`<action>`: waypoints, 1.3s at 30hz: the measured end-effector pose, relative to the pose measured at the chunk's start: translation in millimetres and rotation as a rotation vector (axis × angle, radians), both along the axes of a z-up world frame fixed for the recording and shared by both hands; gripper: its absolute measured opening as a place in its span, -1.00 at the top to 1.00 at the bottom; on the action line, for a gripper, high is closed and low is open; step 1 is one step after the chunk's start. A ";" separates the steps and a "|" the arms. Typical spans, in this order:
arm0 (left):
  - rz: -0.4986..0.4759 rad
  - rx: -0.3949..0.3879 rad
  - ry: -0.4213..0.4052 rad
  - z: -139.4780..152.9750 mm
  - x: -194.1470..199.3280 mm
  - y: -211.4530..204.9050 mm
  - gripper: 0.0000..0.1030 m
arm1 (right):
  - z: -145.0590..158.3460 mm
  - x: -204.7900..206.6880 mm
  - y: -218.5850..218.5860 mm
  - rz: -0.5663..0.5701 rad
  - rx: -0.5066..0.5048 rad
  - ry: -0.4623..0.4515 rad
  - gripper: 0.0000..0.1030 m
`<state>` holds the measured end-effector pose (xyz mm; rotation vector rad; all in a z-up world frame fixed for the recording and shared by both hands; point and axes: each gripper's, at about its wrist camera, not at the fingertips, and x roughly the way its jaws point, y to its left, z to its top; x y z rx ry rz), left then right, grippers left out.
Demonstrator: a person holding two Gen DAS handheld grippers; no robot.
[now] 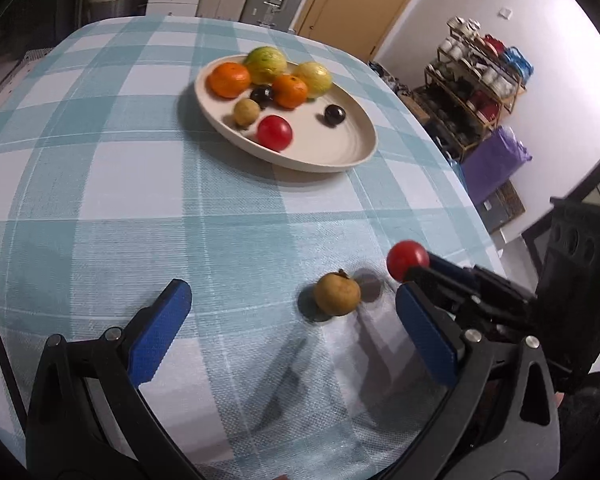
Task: Organize fruits
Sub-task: 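Grasp the yellow-brown fruit with the left gripper while the right grasps the red tomato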
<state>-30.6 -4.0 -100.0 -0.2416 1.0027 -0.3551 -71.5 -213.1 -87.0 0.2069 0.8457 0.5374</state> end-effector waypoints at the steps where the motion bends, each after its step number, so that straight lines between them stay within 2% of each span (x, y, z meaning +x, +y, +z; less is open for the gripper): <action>1: -0.003 -0.001 0.004 -0.3 -0.1 -1.5 -0.97 | 0.7 0.2 -0.8 -0.001 -0.001 -0.003 0.42; 3: -0.024 -0.014 0.005 -0.3 0.3 -5.8 -0.97 | 2.4 0.9 -2.9 -0.014 -0.005 -0.009 0.42; 14: -0.062 0.076 -0.022 -4.0 8.7 -26.6 -0.91 | 14.6 3.9 -24.0 -0.063 0.004 -0.064 0.42; 18: -0.095 0.095 -0.007 -9.5 11.1 -31.9 -0.62 | 13.1 6.6 -27.0 -0.049 0.016 -0.055 0.42; 20: -0.103 0.113 -0.014 -11.6 10.5 -34.5 -0.54 | 11.3 5.0 -24.5 -0.029 0.018 -0.054 0.42; 22: -0.126 0.107 -0.017 -12.0 9.5 -37.4 -0.34 | 9.9 4.5 -21.6 -0.022 0.011 -0.051 0.42; 24: -0.146 0.108 -0.022 -11.6 8.4 -41.0 0.04 | 9.2 5.5 -21.8 -0.026 0.018 -0.047 0.42; 25: -0.159 0.111 -0.021 -11.8 8.2 -42.8 0.15 | 9.5 5.6 -22.2 -0.026 0.024 -0.046 0.42; 26: -0.165 0.120 -0.024 -11.9 7.4 -44.3 0.39 | 10.0 6.0 -22.8 -0.029 0.026 -0.047 0.42; 27: -0.177 0.119 -0.019 -12.5 7.5 -45.4 0.51 | 10.5 6.1 -22.9 -0.030 0.025 -0.048 0.42; 33: -0.182 0.078 -0.044 -7.6 4.6 -39.6 0.51 | 10.5 6.5 -22.6 -0.032 0.015 -0.043 0.42; 39: -0.143 0.051 -0.053 0.3 8.8 -23.6 0.51 | 9.0 6.6 -21.0 -0.029 0.009 -0.032 0.42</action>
